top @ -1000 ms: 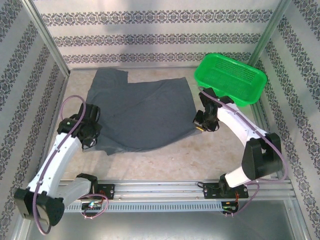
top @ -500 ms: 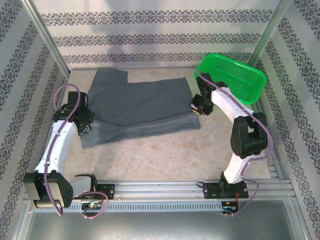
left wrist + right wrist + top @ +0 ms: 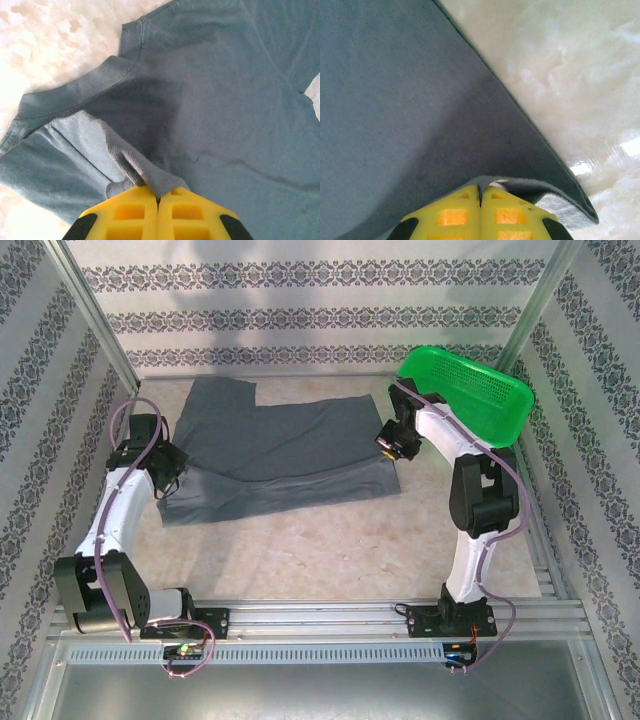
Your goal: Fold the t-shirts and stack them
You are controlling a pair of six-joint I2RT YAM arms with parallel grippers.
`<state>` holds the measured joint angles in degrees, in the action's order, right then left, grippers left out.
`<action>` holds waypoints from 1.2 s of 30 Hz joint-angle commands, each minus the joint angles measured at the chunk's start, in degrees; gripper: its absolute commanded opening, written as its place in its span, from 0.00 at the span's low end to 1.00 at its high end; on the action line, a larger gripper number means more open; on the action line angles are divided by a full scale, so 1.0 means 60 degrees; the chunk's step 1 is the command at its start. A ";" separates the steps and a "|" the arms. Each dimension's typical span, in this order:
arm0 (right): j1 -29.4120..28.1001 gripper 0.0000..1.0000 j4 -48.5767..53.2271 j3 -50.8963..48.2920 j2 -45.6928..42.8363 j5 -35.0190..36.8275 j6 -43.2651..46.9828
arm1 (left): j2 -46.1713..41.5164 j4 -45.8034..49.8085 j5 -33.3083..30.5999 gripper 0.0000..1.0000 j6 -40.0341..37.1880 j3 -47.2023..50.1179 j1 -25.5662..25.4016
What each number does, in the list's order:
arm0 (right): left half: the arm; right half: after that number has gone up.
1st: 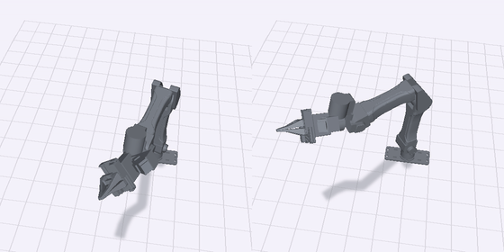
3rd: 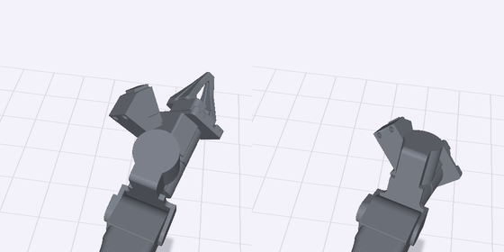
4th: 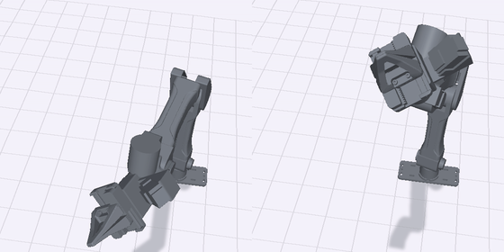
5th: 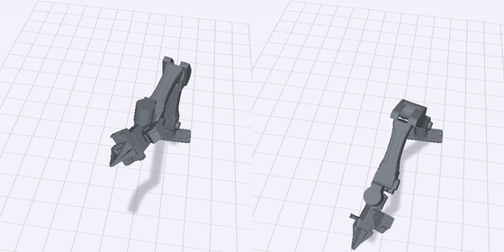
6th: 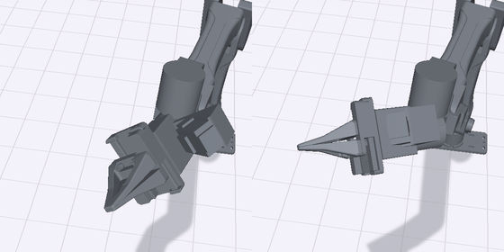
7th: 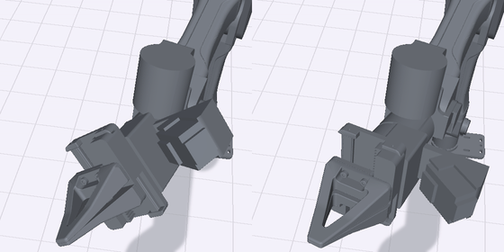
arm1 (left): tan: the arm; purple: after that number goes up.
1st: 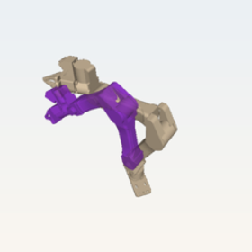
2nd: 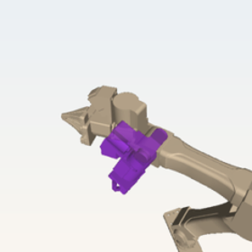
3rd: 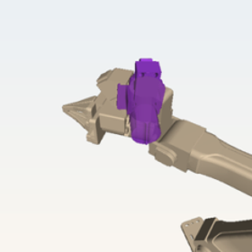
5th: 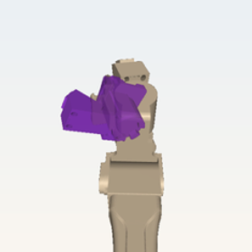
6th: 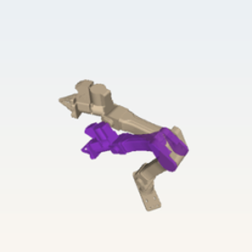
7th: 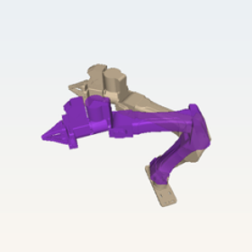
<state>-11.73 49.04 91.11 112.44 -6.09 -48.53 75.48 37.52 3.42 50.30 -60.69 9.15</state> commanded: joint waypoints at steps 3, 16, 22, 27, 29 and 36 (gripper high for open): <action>0.0079 0.00 0.0172 0.0605 0.0489 0.0064 -0.0067 | 0.0523 -0.0470 0.0136 0.00 -0.0458 -0.0431 0.0240; 0.0167 0.45 0.0391 0.1271 0.0864 0.0217 0.0815 | 0.1639 -0.0029 0.0383 0.53 -0.1265 -0.1250 0.0512; 0.0167 0.50 -0.0093 -0.1193 -0.0889 0.0271 0.1464 | 0.0049 0.1265 -0.0049 0.48 -0.0257 0.0842 0.0512; 0.0170 0.53 -0.0607 -0.2834 -0.1443 -0.0108 0.1855 | -0.0844 0.1277 0.0159 0.41 0.0173 0.2549 0.0813; 0.0175 0.55 -0.0717 -0.2982 -0.1309 -0.0198 0.1997 | -0.0723 0.1218 0.0445 0.42 0.0109 0.2733 0.1178; 0.0175 0.53 -0.0876 -0.2471 -0.0239 -0.0281 0.2038 | 0.0536 0.0753 0.0750 0.46 -0.0294 0.2786 0.2001</action>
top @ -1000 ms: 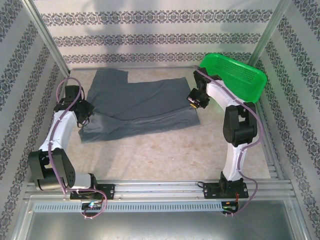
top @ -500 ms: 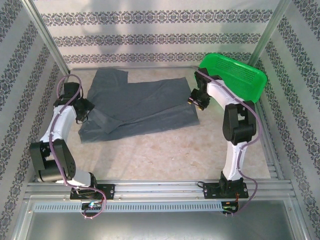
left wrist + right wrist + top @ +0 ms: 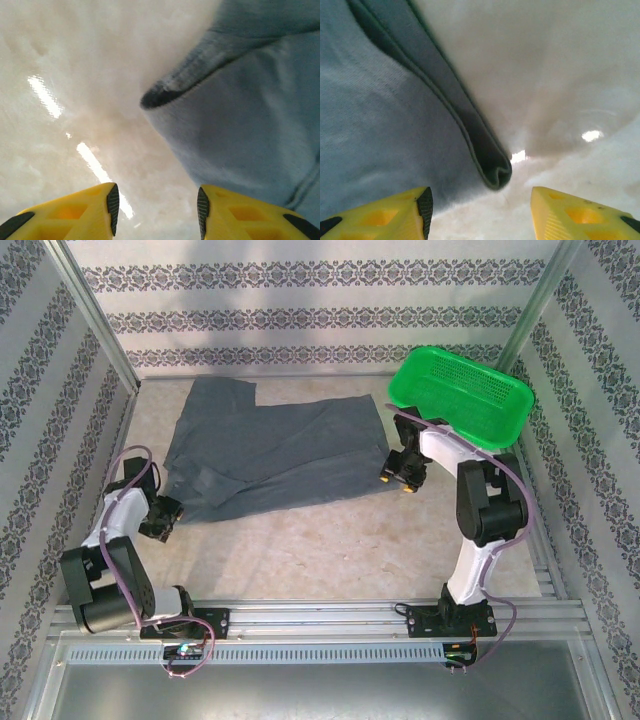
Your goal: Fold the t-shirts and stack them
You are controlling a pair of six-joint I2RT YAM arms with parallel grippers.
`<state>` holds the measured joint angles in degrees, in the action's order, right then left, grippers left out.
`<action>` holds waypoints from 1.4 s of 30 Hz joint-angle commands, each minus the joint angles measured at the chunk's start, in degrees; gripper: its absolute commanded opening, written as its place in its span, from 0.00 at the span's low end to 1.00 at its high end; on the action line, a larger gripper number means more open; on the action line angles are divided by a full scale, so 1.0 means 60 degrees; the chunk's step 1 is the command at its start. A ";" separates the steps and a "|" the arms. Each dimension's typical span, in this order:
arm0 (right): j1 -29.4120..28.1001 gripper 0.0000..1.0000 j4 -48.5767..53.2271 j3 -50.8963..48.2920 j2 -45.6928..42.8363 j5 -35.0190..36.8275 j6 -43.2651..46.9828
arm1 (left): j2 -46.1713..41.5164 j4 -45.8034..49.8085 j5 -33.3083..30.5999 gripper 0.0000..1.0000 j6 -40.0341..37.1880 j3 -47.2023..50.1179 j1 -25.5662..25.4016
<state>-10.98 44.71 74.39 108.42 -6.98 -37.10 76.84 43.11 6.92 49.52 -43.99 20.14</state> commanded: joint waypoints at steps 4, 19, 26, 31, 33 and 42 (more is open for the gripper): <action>0.0052 0.35 -0.0088 0.0681 0.0936 -0.0118 0.0013 | 0.1194 -0.0661 0.0238 0.36 -0.0209 -0.0283 0.0254; 0.0172 0.00 0.0862 -0.2568 -0.1558 0.0117 -0.0037 | 0.0696 0.0312 -0.0602 0.00 -0.0148 0.0389 0.0276; 0.0178 0.00 0.0901 -0.4149 -0.2846 -0.0314 -0.0009 | -0.0720 0.0917 -0.1807 0.00 0.0499 0.1272 0.0276; 0.0336 0.22 0.1082 -0.4064 -0.3370 0.0062 -0.0047 | -0.1061 0.1283 -0.1713 0.00 0.0856 0.0639 0.0216; 0.0365 0.28 0.1150 -0.3799 -0.3690 0.0352 -0.0125 | -0.1107 0.1198 -0.1327 0.00 0.0846 0.0284 -0.0026; 0.0454 0.29 -0.0581 -0.2857 -0.3502 0.0474 -0.0931 | 0.0066 -0.0925 0.1469 0.39 0.0806 -0.0702 -0.2809</action>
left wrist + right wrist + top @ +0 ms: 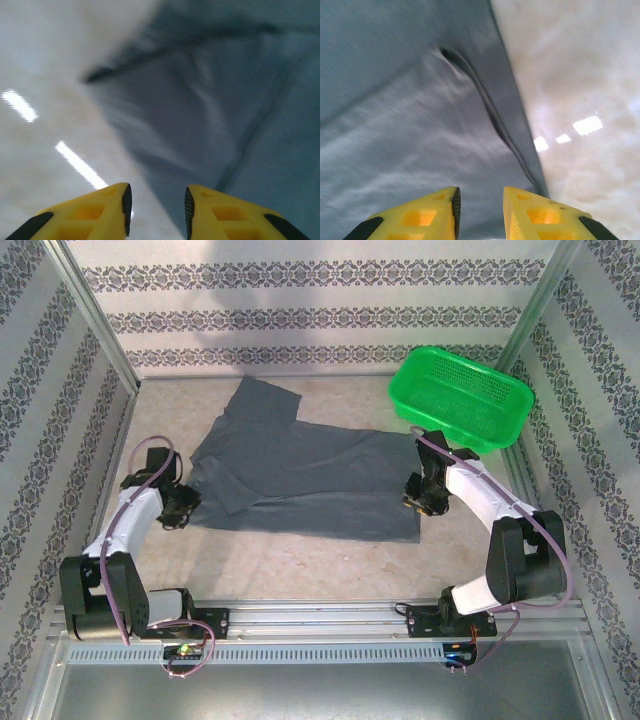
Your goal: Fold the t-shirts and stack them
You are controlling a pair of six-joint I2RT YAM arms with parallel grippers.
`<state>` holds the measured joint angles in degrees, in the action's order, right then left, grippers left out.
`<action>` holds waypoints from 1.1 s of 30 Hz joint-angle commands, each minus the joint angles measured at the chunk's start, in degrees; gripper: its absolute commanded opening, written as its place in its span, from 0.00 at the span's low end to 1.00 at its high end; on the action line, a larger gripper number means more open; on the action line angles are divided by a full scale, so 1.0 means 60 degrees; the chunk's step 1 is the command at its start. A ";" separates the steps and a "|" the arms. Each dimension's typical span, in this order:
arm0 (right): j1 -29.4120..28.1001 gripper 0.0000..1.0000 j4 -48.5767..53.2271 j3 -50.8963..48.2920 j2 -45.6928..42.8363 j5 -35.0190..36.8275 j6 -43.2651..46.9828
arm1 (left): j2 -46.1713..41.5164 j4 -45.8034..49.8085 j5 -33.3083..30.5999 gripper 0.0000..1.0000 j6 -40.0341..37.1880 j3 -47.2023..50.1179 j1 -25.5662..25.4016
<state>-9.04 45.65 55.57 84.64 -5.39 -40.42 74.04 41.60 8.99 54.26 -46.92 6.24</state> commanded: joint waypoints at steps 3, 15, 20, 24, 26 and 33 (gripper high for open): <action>0.0201 0.29 -0.1226 0.0477 0.1336 0.0319 -0.0411 | 0.1230 -0.1053 0.1533 0.44 0.0036 -0.0344 -0.1083; 0.0371 0.30 -0.1446 0.1366 0.3017 0.0890 0.0248 | 0.2448 -0.1230 0.1748 0.45 -0.0231 -0.0779 -0.1952; 0.0452 0.16 -0.1190 0.1359 0.3045 0.1066 0.0230 | 0.2470 -0.1060 0.1551 0.45 -0.0480 -0.0911 -0.1963; 0.0452 0.01 -0.1031 0.1242 0.2702 0.1423 0.0246 | 0.2682 -0.1085 0.1592 0.46 -0.0540 -0.0955 -0.1962; 0.0452 0.02 -0.0943 0.1270 0.2615 0.1406 0.0292 | 0.2788 -0.1183 0.1620 0.46 -0.0533 -0.0942 -0.1953; 0.0452 0.02 -0.0728 0.1385 0.2395 0.1392 0.0288 | 0.3103 -0.1302 0.1574 0.32 -0.0547 -0.1056 -0.1958</action>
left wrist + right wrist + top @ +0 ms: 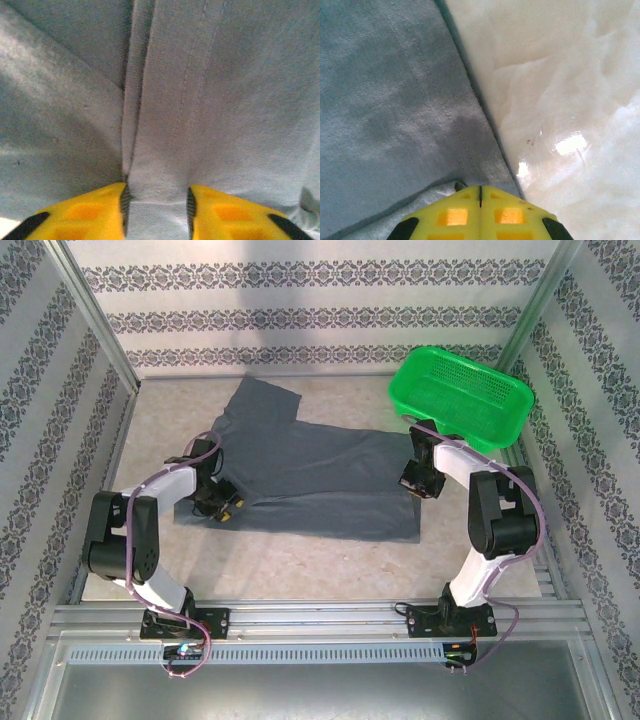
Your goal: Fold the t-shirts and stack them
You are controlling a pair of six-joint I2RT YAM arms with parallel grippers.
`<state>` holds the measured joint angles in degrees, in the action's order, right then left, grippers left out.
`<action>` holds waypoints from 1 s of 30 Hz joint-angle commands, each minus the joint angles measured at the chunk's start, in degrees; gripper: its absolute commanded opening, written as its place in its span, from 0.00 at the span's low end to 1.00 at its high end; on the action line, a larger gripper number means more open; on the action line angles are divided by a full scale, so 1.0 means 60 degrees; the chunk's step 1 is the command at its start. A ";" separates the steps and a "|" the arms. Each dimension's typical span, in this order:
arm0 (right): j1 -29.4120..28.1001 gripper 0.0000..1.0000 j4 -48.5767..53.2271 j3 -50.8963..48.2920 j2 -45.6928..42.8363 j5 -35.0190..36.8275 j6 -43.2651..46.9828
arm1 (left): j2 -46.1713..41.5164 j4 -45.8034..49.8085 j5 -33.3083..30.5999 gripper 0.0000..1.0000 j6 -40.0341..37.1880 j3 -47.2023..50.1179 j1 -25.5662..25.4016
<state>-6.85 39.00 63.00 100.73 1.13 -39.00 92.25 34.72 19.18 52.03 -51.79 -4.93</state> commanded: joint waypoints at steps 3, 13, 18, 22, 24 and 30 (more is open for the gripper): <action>0.0087 0.02 0.0497 0.0249 -0.0345 0.0260 0.0088 | 0.0191 -0.0198 -0.0077 0.17 -0.0158 -0.0333 -0.0101; 0.0080 0.06 0.0823 0.0427 -0.1085 0.0013 0.0169 | -0.0090 -0.0117 -0.0422 0.00 -0.0102 -0.0942 -0.0137; 0.0058 0.06 0.0899 0.0372 -0.1516 -0.0240 0.0085 | 0.0521 -0.0093 -0.0387 0.00 -0.0239 -0.1910 -0.0200; 0.0029 0.06 0.0984 0.0337 -0.1740 -0.0429 -0.0001 | 0.1287 0.0098 -0.0399 0.00 -0.0556 -0.3055 -0.0359; 0.0027 0.05 0.1015 0.0291 -0.1834 -0.0480 -0.0018 | 0.1719 0.0288 -0.0378 0.00 -0.0783 -0.3613 -0.0481; 0.0029 0.05 0.1019 0.0092 -0.2000 -0.0670 -0.0109 | 0.2692 0.0613 -0.0437 0.00 -0.1231 -0.4681 -0.0815</action>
<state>-6.85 43.53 64.12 90.32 -1.87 -38.87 107.20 35.31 17.54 47.51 -77.65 -8.75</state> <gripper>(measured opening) 0.060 0.054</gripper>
